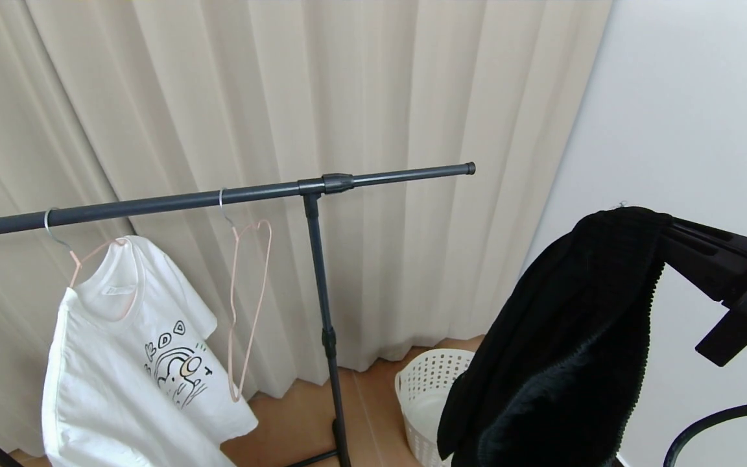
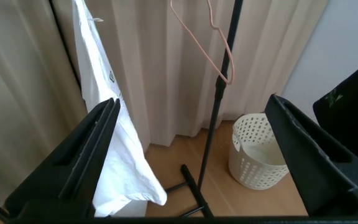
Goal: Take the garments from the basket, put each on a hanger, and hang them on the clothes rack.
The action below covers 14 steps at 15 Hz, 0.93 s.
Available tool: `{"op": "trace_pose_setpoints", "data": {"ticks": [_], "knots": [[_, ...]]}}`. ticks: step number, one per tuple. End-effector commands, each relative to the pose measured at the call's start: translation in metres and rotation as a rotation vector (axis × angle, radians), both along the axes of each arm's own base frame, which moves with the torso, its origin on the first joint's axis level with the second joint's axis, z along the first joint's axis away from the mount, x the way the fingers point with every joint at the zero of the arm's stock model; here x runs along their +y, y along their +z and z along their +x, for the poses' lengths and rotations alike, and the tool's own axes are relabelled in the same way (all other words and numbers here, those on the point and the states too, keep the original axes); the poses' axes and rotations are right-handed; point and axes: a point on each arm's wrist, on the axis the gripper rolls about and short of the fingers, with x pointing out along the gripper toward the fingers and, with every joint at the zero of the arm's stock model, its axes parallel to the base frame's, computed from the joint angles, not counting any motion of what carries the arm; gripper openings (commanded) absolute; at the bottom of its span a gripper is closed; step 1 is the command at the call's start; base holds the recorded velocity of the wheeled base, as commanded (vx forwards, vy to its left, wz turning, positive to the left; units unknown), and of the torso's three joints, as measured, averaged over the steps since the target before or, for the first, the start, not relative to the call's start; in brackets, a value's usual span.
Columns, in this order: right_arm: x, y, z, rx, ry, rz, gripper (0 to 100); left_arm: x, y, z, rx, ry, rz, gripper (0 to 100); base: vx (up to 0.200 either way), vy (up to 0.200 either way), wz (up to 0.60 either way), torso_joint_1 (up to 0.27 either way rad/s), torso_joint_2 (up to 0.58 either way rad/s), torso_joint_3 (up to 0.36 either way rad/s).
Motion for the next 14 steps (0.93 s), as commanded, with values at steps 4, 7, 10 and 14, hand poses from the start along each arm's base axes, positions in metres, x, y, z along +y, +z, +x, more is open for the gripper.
{"op": "trace_pose_setpoints", "data": {"ticks": [4,7,10,14], "knots": [[0.0005,-0.0029,0.0008,0.007,0.0,-0.005,0,0.0,-0.0002,0.0001,0.002,-0.001,0.0,100,0.0,0.0,0.15,0.033,-0.08,-0.041],[0.0009,-0.0034,0.0014,0.009,0.0,-0.007,0,0.0,-0.0002,0.0001,0.003,-0.001,-0.001,100,0.0,0.0,0.6,0.005,0.0,0.001],[0.0021,-0.0047,0.0028,0.015,0.0,-0.012,0,0.0,-0.0002,0.0001,0.003,-0.003,-0.001,100,0.0,0.0,0.6,0.012,0.0,0.002],[0.0016,-0.0046,0.0022,0.014,0.0,-0.011,0,0.0,-0.0002,0.0001,0.003,-0.001,-0.001,100,-0.05,0.0,0.3,0.003,0.0,0.002]]}}
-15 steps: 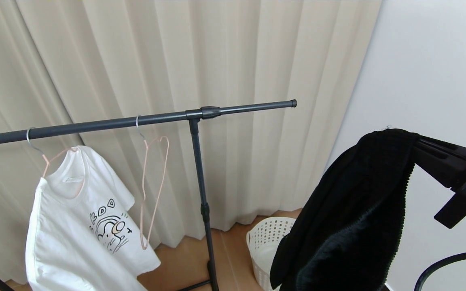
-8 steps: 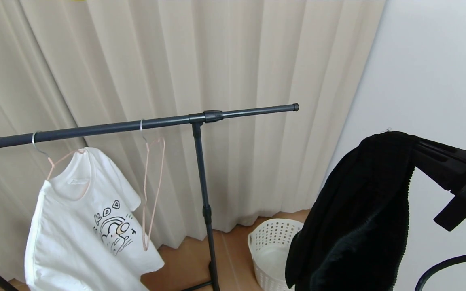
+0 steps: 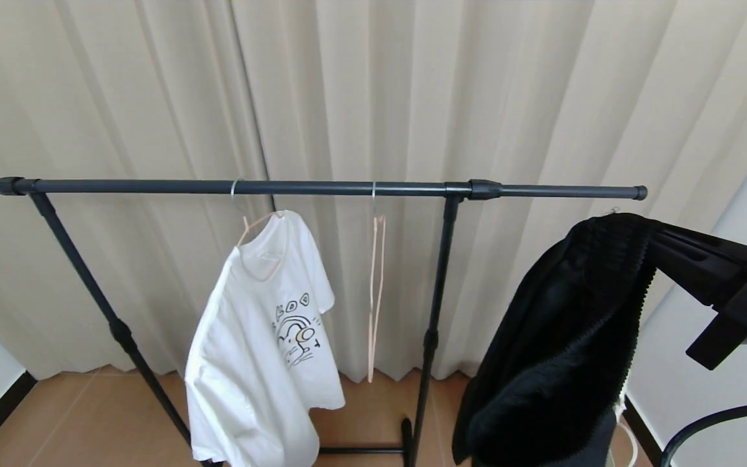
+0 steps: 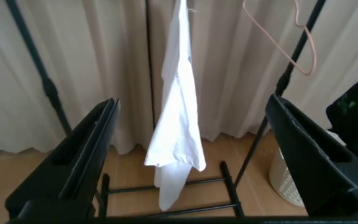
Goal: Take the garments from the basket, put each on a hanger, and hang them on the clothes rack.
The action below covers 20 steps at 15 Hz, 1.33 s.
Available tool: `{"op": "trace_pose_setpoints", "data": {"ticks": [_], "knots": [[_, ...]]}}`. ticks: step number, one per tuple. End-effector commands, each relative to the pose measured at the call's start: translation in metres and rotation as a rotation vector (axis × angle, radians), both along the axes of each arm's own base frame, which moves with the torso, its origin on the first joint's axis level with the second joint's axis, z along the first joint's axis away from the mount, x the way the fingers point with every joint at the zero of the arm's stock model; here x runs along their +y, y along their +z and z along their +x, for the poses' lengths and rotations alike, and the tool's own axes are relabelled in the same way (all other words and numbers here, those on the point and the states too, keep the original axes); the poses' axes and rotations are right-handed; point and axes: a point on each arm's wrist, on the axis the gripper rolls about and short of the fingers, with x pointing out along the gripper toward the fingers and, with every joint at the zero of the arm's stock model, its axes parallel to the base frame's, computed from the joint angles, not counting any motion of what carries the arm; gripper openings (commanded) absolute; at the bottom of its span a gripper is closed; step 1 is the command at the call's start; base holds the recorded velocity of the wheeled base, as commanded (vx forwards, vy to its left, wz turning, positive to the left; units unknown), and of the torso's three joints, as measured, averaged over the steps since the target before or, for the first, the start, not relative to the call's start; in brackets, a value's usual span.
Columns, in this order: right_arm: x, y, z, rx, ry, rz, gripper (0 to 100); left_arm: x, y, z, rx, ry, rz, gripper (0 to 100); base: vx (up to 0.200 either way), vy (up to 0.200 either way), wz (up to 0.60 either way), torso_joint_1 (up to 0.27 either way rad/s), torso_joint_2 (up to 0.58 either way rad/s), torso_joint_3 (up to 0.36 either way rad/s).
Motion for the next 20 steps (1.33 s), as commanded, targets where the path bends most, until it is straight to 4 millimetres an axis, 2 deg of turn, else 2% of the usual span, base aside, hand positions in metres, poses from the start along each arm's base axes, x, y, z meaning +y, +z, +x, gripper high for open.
{"op": "trace_pose_setpoints", "data": {"ticks": [1,8,13,14,16,17,18,20], "knots": [[0.0,-0.001,0.0,0.002,0.0,-0.002,0,0.0,0.0,0.0,0.002,-0.002,-0.001,100,-0.2,0.0,0.0,0.002,0.0,0.002],[0.001,-0.002,0.001,0.006,0.0,-0.008,0,0.0,0.0,0.0,0.004,-0.002,-0.001,100,-0.2,0.0,0.0,0.002,0.0,-0.001],[0.002,-0.004,0.002,0.01,-0.001,-0.02,0,0.0,0.0,0.0,0.008,-0.011,0.008,100,0.0,0.0,0.0,0.0,0.0,0.0],[0.003,-0.004,0.003,0.012,-0.005,-0.028,0,0.0,0.005,0.0,0.0,-0.027,0.03,100,0.0,0.0,0.0,0.0,0.0,0.0],[0.004,-0.004,0.005,0.017,-0.023,-0.035,0,-0.001,0.058,0.007,0.032,-0.048,0.02,100,0.0,0.0,0.0,0.0,0.0,0.0],[0.006,-0.004,0.009,0.025,-0.055,-0.041,0,-0.001,0.084,0.023,0.112,-0.06,-0.047,100,0.0,0.0,0.0,0.0,0.0,0.0],[0.009,-0.004,0.014,0.033,-0.11,-0.044,0,-0.003,0.1,0.042,0.184,-0.1,-0.057,100,0.0,0.0,0.0,0.0,0.0,0.0],[0.013,-0.007,0.02,0.047,-0.147,-0.055,0,-0.011,0.116,0.076,0.318,-0.203,-0.086,100,0.0,0.0,0.0,0.0,0.0,0.0]]}}
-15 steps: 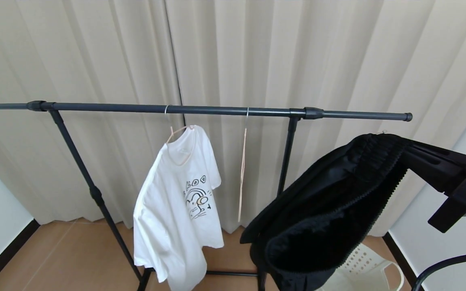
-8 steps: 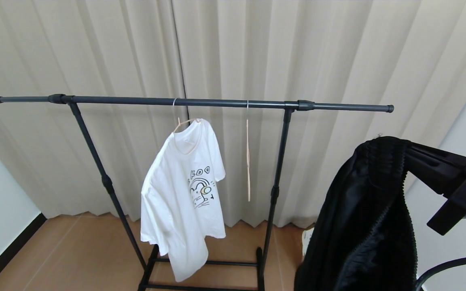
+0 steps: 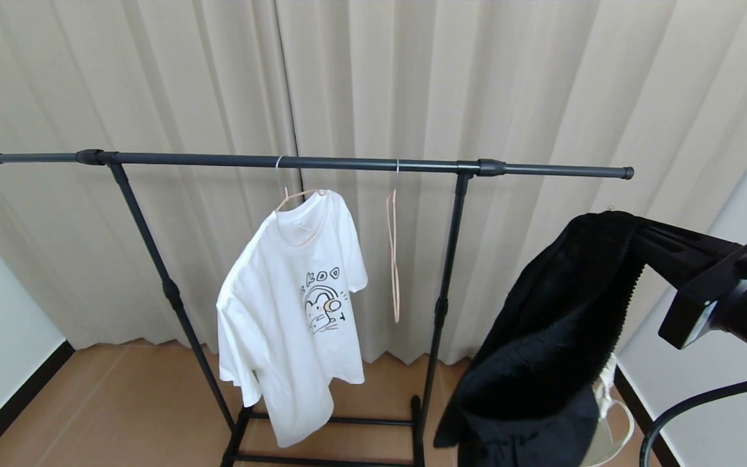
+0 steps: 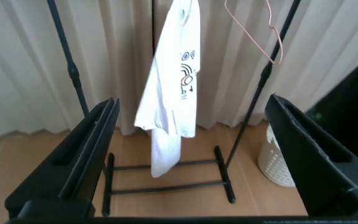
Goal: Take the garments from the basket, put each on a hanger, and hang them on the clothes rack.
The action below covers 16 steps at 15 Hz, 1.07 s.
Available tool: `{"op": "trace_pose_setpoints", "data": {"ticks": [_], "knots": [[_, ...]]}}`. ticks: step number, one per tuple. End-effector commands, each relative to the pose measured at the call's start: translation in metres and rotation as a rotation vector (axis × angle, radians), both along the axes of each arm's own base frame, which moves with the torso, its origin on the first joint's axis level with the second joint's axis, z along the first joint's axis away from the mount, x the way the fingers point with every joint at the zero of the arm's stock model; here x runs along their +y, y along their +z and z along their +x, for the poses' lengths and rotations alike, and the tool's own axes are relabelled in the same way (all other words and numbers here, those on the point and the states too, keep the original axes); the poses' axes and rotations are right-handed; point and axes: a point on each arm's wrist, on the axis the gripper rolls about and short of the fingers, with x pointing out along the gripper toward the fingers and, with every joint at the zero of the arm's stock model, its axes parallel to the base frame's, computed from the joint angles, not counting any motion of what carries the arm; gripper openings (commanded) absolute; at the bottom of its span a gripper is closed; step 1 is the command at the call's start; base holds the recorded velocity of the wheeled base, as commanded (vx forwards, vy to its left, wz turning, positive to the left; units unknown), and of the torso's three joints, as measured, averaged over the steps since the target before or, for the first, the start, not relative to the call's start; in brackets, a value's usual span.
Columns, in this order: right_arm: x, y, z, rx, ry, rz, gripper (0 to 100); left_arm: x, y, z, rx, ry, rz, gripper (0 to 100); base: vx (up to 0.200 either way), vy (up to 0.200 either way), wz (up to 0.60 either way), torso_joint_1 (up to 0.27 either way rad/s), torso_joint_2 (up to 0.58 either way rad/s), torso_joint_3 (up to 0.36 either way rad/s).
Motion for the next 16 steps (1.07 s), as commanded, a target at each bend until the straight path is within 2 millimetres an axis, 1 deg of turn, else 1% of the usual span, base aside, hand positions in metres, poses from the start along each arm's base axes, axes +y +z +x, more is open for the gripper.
{"op": "trace_pose_setpoints", "data": {"ticks": [1,3,4,5,6,8,9,10,12,13,14,16], "knots": [[0.005,-0.005,0.01,0.026,-0.016,-0.02,0,-0.017,0.041,0.069,0.278,-0.163,-0.064,100,0.0,0.0,0.0,0.0,0.0,0.0],[0.005,-0.006,0.017,0.034,-0.034,-0.024,0,-0.036,0.045,0.091,0.396,-0.273,-0.091,100,0.0,0.0,0.0,0.0,0.0,0.0],[0.006,-0.007,0.019,0.036,-0.039,-0.026,0,-0.05,0.049,0.102,0.471,-0.325,-0.126,100,0.0,0.0,0.0,0.0,0.0,0.0],[0.007,-0.006,0.02,0.034,-0.036,-0.024,0,-0.064,0.051,0.111,0.533,-0.368,-0.144,100,0.0,0.0,0.0,0.0,0.0,0.0],[0.007,-0.005,0.02,0.031,-0.034,-0.022,0,-0.072,0.049,0.116,0.568,-0.384,-0.145,100,0.0,0.0,0.0,0.0,0.0,0.0],[0.008,-0.002,0.022,0.024,-0.034,-0.016,0,-0.101,0.039,0.133,0.674,-0.444,-0.107,100,0.0,0.0,0.0,0.0,0.0,0.0],[0.009,-0.002,0.022,0.024,-0.034,-0.016,0,-0.124,0.032,0.148,0.737,-0.465,-0.096,100,0.0,0.0,0.0,0.0,0.0,0.0],[0.01,-0.003,0.023,0.029,-0.036,-0.02,0,-0.141,0.026,0.157,0.776,-0.479,-0.087,100,0.0,0.0,0.0,0.0,0.0,0.0],[0.009,-0.002,0.023,0.026,-0.036,-0.018,0,-0.162,0.012,0.166,0.843,-0.492,-0.053,100,0.0,0.0,0.0,0.0,0.0,0.0],[0.01,-0.002,0.022,0.024,-0.033,-0.017,0,-0.178,0.0,0.174,0.878,-0.502,-0.028,100,0.0,0.0,0.0,0.0,0.0,0.0],[0.01,-0.002,0.021,0.024,-0.03,-0.017,0,-0.189,-0.01,0.18,0.887,-0.511,-0.021,100,0.0,0.0,0.0,0.0,0.0,0.0],[0.011,-0.003,0.021,0.026,-0.025,-0.019,0,-0.207,-0.019,0.188,0.864,-0.537,-0.026,100,0.0,0.0,0.0,0.0,0.0,0.0]]}}
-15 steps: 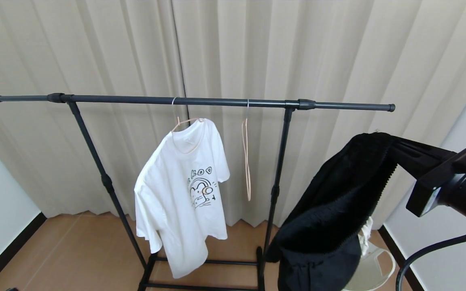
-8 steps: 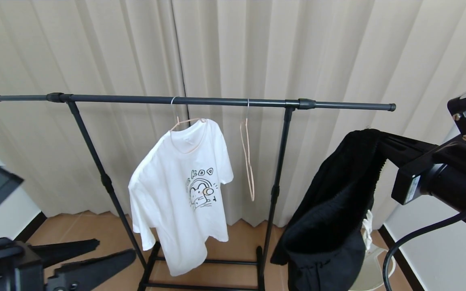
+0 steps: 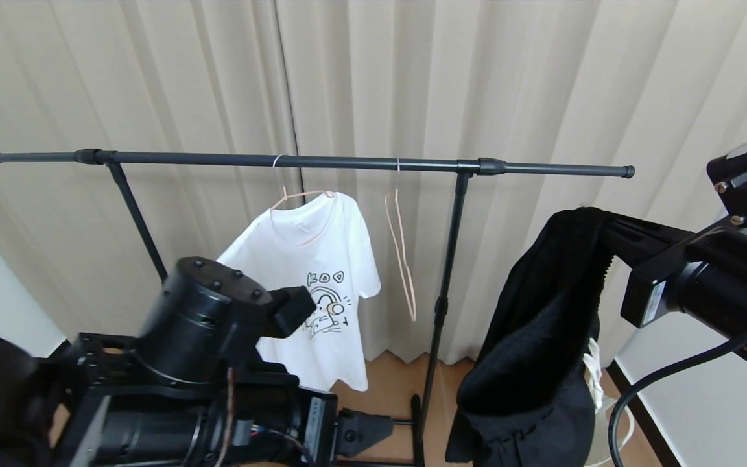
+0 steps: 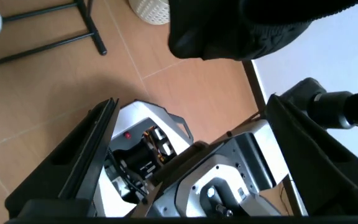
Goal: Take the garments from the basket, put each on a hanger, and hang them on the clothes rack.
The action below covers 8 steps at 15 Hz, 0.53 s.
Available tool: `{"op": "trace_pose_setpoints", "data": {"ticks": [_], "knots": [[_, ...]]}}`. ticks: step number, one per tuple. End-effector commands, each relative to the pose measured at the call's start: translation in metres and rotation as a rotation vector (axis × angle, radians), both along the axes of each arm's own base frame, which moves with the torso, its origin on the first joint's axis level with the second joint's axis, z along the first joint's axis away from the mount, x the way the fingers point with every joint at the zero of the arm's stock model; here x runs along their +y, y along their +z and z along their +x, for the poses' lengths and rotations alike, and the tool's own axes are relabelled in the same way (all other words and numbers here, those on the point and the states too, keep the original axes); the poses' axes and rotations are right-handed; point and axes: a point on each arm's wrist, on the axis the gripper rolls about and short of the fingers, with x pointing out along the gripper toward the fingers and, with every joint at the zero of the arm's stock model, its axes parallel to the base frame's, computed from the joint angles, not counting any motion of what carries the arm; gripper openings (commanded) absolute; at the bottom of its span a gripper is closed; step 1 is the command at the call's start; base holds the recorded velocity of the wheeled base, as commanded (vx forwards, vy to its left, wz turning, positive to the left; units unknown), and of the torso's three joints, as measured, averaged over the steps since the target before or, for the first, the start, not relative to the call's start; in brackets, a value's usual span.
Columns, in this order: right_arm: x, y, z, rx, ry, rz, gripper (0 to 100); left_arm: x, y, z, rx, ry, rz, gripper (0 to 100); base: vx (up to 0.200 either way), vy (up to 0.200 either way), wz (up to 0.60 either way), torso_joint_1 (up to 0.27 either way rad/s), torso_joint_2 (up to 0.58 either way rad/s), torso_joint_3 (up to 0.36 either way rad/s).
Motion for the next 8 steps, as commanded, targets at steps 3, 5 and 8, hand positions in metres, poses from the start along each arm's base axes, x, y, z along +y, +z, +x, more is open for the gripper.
{"op": "trace_pose_setpoints", "data": {"ticks": [3,5,8], "knots": [[0.008,-0.001,-0.008,0.0,0.053,-0.001,0,-0.045,-0.028,0.026,0.016,-0.033,0.012,100,0.0,0.0,0.0,0.0,0.0,0.0],[0.011,0.0,-0.012,-0.002,0.079,0.003,0,-0.054,-0.028,0.035,0.022,-0.01,-0.013,100,0.0,0.0,0.0,0.0,0.0,0.0],[0.021,0.002,-0.021,0.004,0.14,0.034,0,-0.065,-0.036,0.044,0.035,-0.008,-0.004,100,0.0,0.0,0.0,0.0,0.0,0.0]]}}
